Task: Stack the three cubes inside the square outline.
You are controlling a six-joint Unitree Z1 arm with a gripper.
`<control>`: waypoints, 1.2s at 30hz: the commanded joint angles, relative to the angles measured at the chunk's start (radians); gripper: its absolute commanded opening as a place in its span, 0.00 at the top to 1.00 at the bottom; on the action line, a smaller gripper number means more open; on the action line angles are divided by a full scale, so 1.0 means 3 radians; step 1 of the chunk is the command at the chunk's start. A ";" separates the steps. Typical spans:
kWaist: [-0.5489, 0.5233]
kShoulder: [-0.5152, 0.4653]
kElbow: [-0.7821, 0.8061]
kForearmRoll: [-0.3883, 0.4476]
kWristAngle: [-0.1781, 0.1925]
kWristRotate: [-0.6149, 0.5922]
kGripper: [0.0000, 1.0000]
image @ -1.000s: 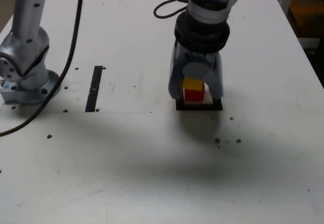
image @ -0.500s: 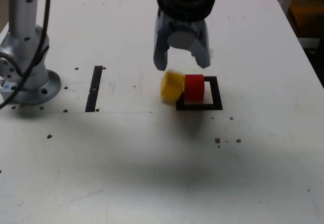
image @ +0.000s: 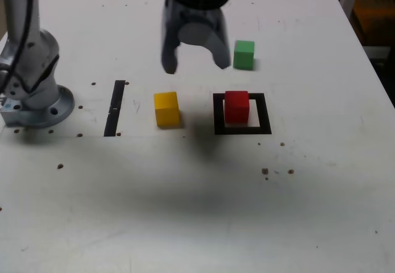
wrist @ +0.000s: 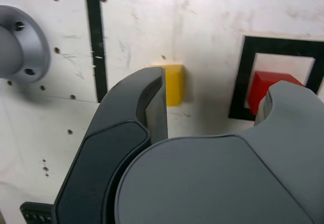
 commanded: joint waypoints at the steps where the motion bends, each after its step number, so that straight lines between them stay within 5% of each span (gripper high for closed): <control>1: 0.0002 -0.0114 0.0129 -0.0012 0.0012 0.0015 0.25; 3: 0.0004 -0.0241 0.0310 -0.0057 0.0019 0.0031 0.25; 6: 0.0010 -0.0435 0.0739 -0.0287 -0.0138 0.0081 0.23; 14: 0.0017 -0.0433 0.1207 -0.0837 -0.0414 0.0120 0.23; 36: 0.0017 -0.0118 0.1437 -0.1253 -0.0542 0.0157 0.26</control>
